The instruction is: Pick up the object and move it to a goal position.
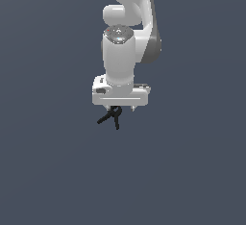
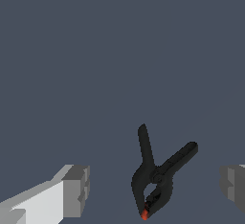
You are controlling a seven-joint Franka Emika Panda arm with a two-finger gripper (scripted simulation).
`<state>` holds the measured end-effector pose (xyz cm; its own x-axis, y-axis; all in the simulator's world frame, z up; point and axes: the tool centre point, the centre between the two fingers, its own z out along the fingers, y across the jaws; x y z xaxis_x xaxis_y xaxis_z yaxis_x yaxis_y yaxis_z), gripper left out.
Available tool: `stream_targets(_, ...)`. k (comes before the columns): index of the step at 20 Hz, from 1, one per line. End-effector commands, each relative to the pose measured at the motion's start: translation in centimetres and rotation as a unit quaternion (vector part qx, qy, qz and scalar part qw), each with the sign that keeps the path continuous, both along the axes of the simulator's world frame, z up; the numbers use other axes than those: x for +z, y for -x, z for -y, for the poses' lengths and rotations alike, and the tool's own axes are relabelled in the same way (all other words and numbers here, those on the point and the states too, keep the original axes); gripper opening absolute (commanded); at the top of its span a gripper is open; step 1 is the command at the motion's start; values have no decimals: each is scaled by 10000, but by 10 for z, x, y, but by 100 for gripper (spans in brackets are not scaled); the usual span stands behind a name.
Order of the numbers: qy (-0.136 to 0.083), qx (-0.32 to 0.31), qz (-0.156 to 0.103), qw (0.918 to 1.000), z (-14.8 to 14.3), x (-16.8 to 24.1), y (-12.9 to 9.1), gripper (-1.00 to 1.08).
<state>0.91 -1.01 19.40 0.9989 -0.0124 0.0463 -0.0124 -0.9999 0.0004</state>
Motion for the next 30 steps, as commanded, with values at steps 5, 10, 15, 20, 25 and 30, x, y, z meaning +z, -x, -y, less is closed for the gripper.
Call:
stream_targets(5,32,37,-3,10000,3,2,1,100)
stream_targets(10,104,122,-11,9999,11,7,2,100)
stream_targets(15,96,93,-14,9999,11,4,3,100)
stream_targets(20,66,-90,-37,9999,14,-11,10,100)
stream_targets(25,17,-450,-81,9990,20,-39,24,100)
stream_targets(30,-31,-984,-144,9950,30,-77,47,100)
